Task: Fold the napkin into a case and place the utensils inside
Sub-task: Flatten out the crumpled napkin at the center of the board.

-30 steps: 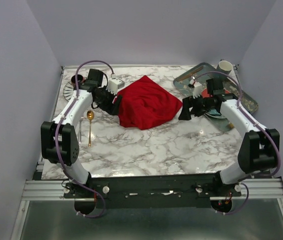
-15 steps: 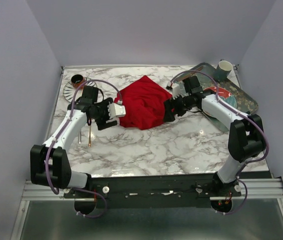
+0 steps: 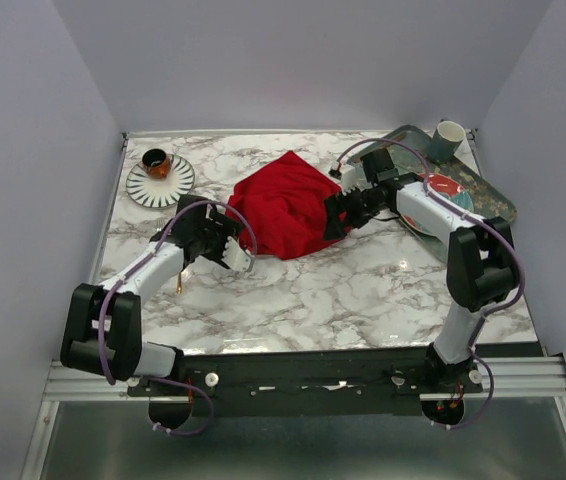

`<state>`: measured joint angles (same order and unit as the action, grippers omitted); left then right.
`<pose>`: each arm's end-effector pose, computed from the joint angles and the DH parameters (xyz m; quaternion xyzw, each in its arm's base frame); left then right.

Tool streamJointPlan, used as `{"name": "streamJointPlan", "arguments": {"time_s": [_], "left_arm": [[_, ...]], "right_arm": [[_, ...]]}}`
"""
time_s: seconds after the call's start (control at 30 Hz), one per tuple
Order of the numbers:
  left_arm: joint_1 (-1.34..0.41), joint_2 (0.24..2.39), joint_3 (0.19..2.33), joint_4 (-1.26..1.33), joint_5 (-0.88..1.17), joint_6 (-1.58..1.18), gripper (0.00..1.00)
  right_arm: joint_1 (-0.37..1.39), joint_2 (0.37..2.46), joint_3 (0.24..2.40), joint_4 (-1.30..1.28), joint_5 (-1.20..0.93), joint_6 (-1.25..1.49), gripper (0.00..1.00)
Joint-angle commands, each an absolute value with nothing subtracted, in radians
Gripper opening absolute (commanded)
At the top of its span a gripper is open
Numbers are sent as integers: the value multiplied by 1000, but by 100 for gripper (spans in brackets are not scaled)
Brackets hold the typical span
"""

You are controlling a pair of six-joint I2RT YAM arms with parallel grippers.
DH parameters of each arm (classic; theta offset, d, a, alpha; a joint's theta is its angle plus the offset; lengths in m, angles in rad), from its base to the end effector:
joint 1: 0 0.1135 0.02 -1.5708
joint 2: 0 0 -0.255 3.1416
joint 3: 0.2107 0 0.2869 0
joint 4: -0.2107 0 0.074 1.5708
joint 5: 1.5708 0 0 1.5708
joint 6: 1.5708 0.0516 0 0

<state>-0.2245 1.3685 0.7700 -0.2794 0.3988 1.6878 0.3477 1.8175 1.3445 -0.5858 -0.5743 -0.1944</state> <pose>0.2997 -0.0890 0.1613 0.7920 0.4767 0.0837 0.3721 0.3823 0.1684 0.1841 -0.3175 0.8747 0.2918 0.2212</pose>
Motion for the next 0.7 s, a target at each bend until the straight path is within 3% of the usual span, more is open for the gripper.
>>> {"name": "streamJointPlan", "arguments": {"time_s": [0.0,0.27,0.47,0.5,0.6,0.67], "left_arm": [[-238,1417,738,-94,365,1775,74],[-241,1526,776,32,305,1770,66],[-258,1517,776,43,307,1726,35],[-259,1500,773,38,310,1718,24],[-268,1454,785,-23,318,1695,3],[-278,1425,807,-92,321,1646,0]], "right_arm": [[356,1855,1388,-604,-606,-184,100],[362,1893,1404,-604,-607,-198,100],[371,1943,1422,-603,-606,-196,97],[371,1950,1427,-603,-597,-196,96],[374,1965,1442,-603,-585,-189,83],[373,1951,1442,-603,-584,-189,65]]}}
